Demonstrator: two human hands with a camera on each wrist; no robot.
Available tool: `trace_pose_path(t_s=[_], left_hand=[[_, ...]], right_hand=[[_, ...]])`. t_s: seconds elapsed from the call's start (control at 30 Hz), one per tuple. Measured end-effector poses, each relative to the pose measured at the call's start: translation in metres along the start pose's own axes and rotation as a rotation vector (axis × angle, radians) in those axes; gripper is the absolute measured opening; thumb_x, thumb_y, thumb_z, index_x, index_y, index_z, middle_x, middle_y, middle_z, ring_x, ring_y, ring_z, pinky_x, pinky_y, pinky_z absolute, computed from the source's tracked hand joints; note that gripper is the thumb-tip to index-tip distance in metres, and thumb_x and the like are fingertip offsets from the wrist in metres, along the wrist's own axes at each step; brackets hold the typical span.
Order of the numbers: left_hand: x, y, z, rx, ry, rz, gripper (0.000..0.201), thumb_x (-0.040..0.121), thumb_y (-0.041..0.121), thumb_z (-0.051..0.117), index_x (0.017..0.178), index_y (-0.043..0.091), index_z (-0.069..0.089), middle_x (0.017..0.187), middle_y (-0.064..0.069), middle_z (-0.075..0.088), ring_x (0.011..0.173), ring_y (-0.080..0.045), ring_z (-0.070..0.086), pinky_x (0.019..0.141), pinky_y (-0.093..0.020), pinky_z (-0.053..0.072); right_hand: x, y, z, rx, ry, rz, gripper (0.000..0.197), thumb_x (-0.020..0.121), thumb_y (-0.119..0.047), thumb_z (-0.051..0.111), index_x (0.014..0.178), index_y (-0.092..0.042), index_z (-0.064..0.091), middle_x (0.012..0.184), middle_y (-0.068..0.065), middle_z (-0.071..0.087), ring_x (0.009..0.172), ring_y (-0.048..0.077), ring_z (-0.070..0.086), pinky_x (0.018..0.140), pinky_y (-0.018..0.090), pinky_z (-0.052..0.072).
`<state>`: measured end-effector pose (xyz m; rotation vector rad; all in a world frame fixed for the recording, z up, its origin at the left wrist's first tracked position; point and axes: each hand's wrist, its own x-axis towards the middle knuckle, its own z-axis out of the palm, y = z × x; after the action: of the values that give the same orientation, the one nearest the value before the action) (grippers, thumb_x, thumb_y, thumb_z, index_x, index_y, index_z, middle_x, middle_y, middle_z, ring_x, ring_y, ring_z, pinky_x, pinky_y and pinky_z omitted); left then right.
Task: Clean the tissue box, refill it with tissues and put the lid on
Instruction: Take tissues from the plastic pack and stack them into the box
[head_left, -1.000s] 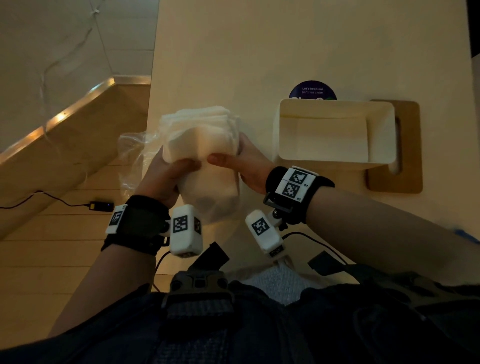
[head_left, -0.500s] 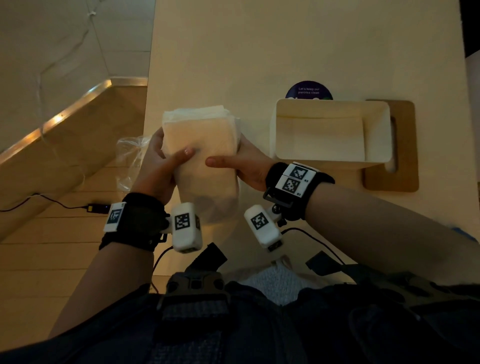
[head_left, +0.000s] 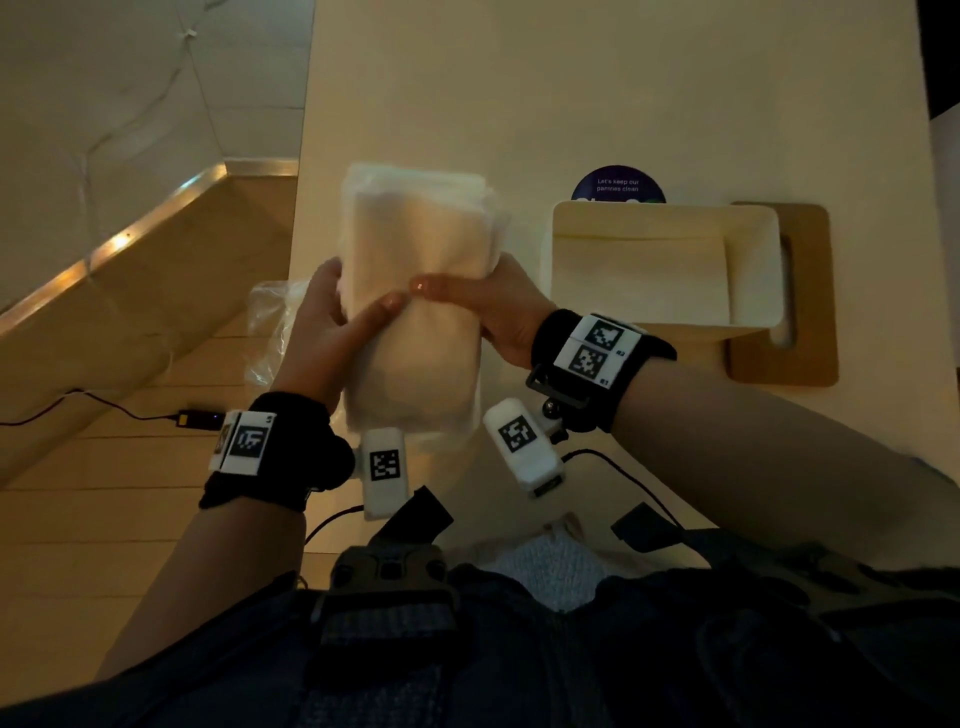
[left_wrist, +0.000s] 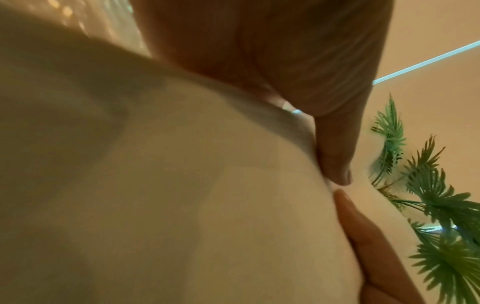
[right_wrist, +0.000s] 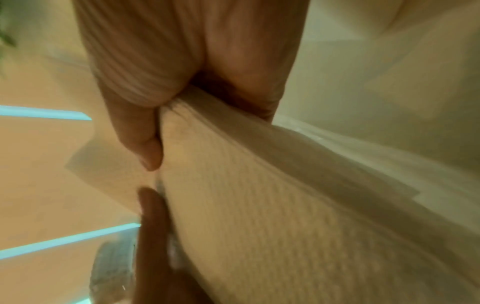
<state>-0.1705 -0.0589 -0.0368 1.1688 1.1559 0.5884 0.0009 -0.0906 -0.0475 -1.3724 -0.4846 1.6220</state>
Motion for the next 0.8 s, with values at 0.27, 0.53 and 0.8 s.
trace_pose_path(t_s=[0.27, 0.53, 0.8], left_hand=[[-0.018, 0.001, 0.004, -0.347, 0.046, -0.030, 0.022, 0.090, 0.030, 0.052, 0.095, 0.042, 0.070, 0.101, 0.014, 0.073, 0.107, -0.014, 0.063, 0.096, -0.048, 0.049], [0.004, 0.017, 0.049, -0.272, 0.049, -0.043, 0.069, 0.076, 0.011, 0.070, 0.138, 0.008, 0.039, 0.130, -0.017, 0.058, 0.115, -0.028, 0.061, 0.085, -0.039, 0.056], [0.048, 0.046, 0.121, -0.020, -0.138, 0.058, 0.059, 0.074, 0.017, 0.071, 0.127, 0.011, 0.046, 0.121, -0.013, 0.061, 0.108, -0.026, 0.062, 0.088, -0.040, 0.055]], right_hand=[[-0.005, -0.017, -0.006, 0.520, 0.130, -0.041, 0.042, 0.084, -0.014, 0.065, 0.124, -0.008, 0.053, 0.130, 0.016, 0.059, 0.116, 0.033, 0.057, 0.091, 0.049, 0.052], [-0.031, -0.021, -0.040, 0.593, 0.233, -0.153, 0.070, 0.070, -0.018, 0.077, 0.132, -0.008, 0.046, 0.131, 0.017, 0.058, 0.117, 0.034, 0.057, 0.089, 0.049, 0.054], [-0.088, -0.048, -0.180, 0.048, 0.419, -0.238, 0.086, 0.063, -0.032, 0.084, 0.132, -0.001, 0.044, 0.129, 0.019, 0.058, 0.115, 0.031, 0.060, 0.088, 0.038, 0.054]])
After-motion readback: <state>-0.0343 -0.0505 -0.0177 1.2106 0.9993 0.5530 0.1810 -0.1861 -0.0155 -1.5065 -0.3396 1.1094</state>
